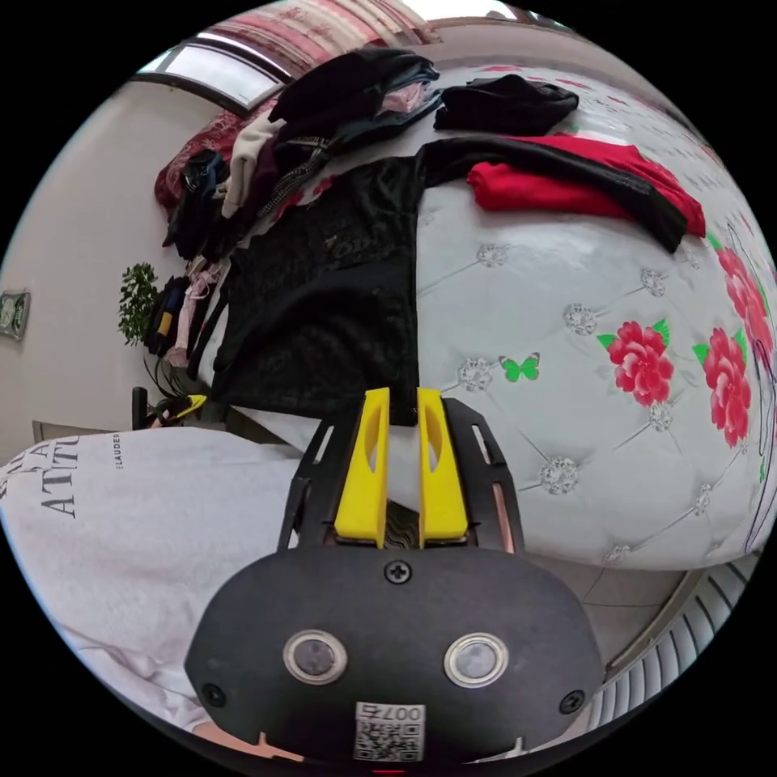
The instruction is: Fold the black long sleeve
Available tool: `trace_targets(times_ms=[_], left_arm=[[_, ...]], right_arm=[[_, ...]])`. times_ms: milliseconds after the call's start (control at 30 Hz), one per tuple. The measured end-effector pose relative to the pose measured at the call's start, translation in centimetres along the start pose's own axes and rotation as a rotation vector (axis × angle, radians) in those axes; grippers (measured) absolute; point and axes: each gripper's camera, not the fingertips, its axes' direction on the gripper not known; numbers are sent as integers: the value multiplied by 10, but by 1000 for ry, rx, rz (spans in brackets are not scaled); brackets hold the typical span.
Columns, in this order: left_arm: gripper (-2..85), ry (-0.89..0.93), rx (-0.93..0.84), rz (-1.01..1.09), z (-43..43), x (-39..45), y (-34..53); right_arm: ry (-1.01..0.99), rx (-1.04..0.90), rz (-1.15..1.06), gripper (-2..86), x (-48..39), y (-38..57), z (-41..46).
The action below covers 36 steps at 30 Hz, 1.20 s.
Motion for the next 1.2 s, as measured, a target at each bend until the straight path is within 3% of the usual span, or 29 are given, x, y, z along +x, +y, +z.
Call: trace_targets(times_ms=[300,567,733,867,1067,1200], left_arm=[[108,-125,-1,385,22,58,-57],[-3,-191,-146,340,55,47,-91],[-1,-103,-106,297,32,34,-94],[66,7,-40,402,5,39,-88],[63,-147,-251,485,32,49,-83],[0,-161,-229,380,27,37,-92]], right_arm=[[70,86,-130,21,-34,-74,16],[133,-88,-115,3,-38,-132,75],[126,-2,-124,0,-41,-128,63],[117,17,-127,4,-37,-130,60],[100,-52,-81,1,-34,-138,86],[147,-50,-144,-2,-53,-135,89]])
